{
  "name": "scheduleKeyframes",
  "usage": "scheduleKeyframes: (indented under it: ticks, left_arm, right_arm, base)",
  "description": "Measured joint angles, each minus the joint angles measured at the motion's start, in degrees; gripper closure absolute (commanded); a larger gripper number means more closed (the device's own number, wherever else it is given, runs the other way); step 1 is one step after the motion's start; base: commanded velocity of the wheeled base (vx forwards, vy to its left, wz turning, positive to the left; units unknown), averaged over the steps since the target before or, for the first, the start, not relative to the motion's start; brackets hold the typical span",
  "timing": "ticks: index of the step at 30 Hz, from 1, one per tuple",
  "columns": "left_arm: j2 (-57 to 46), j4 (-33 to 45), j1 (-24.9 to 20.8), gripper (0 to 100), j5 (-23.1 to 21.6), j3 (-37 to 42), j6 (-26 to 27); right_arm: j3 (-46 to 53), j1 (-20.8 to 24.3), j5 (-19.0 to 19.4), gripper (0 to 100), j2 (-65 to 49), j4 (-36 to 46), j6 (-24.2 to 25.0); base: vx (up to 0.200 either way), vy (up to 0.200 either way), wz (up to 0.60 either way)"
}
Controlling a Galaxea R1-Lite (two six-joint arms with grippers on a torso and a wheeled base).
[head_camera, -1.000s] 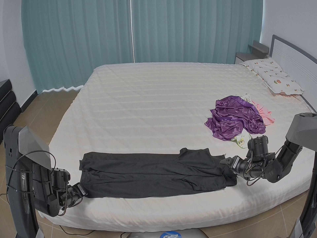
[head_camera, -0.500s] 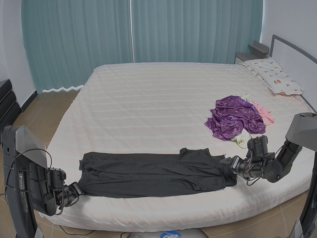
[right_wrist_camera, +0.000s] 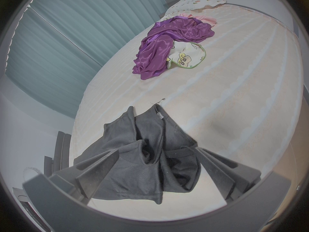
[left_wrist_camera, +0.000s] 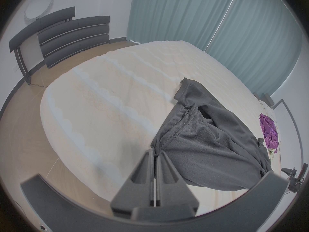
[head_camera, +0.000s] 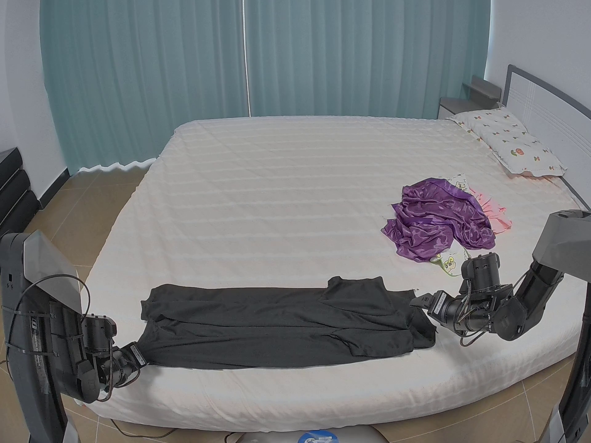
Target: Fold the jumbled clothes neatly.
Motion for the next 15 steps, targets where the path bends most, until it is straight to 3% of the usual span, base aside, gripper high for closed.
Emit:
scheduleKeyframes:
  ticks: [2, 3, 12, 15]
  left_arm:
    - [0.04, -0.02, 0.4, 100, -0.11, -0.05, 0.28]
    - [0.04, -0.02, 0.51, 0, -0.35, -0.02, 0.39]
    - [-2.36, -1.28, 0.49, 0, -0.93, 0.78, 1.12]
    - [-4.18, -1.19, 0.71, 0, -0.96, 0.2, 3.96]
  right_arm:
    - [0.07, 0.0, -0.02, 0, 0.0, -0.02, 0.01]
    - [0.07, 0.0, -0.02, 0, 0.0, -0.05, 0.04]
    - [0.35, 0.02, 0.0, 0, -0.38, -0.1, 0.09]
    - [0.35, 0.02, 0.0, 0, -0.57, -0.05, 0.06]
  base:
    - [0.0, 0.0, 0.0]
    - [0.0, 0.0, 0.0]
    - [0.0, 0.0, 0.0]
    - [0.0, 0.0, 0.0]
